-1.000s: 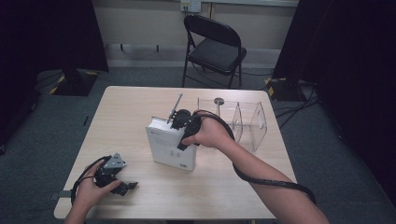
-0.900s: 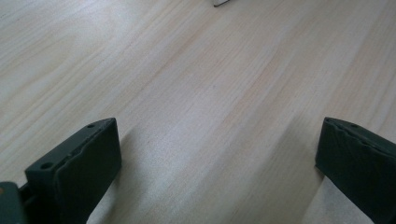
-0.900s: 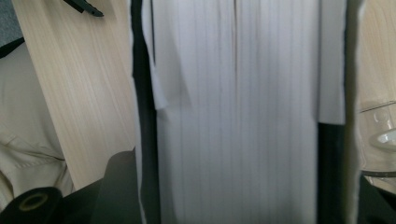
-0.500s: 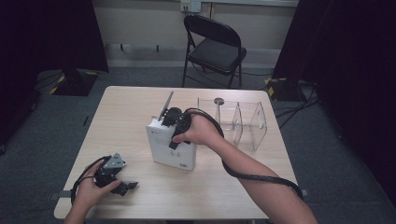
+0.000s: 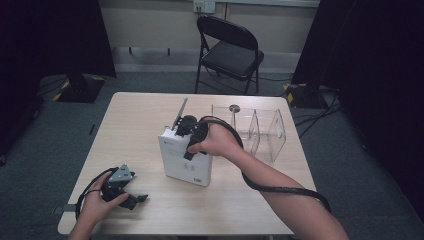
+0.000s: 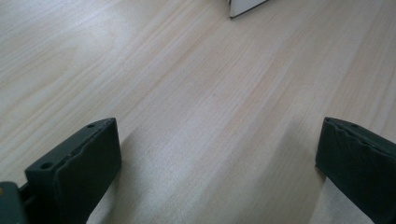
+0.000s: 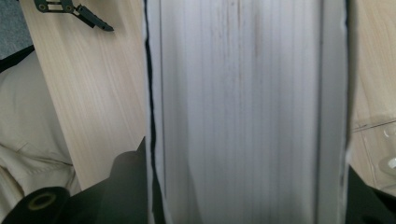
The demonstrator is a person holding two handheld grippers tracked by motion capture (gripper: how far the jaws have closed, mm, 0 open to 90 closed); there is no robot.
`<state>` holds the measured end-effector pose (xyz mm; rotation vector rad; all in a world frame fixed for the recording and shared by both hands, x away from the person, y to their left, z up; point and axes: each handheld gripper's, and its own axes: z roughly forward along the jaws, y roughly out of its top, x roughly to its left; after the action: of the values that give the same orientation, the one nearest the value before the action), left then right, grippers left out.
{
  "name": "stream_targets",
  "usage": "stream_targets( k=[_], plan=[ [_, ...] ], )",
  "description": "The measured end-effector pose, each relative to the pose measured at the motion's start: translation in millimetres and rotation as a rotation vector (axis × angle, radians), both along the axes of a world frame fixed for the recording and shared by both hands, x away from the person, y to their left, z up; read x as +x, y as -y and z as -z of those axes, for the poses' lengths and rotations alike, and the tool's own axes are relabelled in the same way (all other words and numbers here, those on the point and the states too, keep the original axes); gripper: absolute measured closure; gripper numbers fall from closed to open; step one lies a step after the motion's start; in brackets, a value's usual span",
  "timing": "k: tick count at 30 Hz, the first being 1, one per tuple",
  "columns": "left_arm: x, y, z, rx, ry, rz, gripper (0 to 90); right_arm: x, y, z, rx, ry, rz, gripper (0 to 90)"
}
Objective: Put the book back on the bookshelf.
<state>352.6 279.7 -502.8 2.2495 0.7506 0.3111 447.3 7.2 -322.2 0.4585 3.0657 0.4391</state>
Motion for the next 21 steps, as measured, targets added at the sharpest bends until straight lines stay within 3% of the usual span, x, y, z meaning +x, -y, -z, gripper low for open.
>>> stream_targets(
  k=[13, 21],
  plan=[
    [0.6, 0.7, 0.1, -0.002, 0.004, -0.006, 0.0, -2.2, 25.2, -15.2, 0.010, -0.013, 0.047, 51.9],
    [0.6, 1.4, 0.5, -0.010, 0.001, -0.010, 0.0, -5.1, 38.6, -15.0, 0.012, -0.012, 0.046, 52.3]
  ],
)
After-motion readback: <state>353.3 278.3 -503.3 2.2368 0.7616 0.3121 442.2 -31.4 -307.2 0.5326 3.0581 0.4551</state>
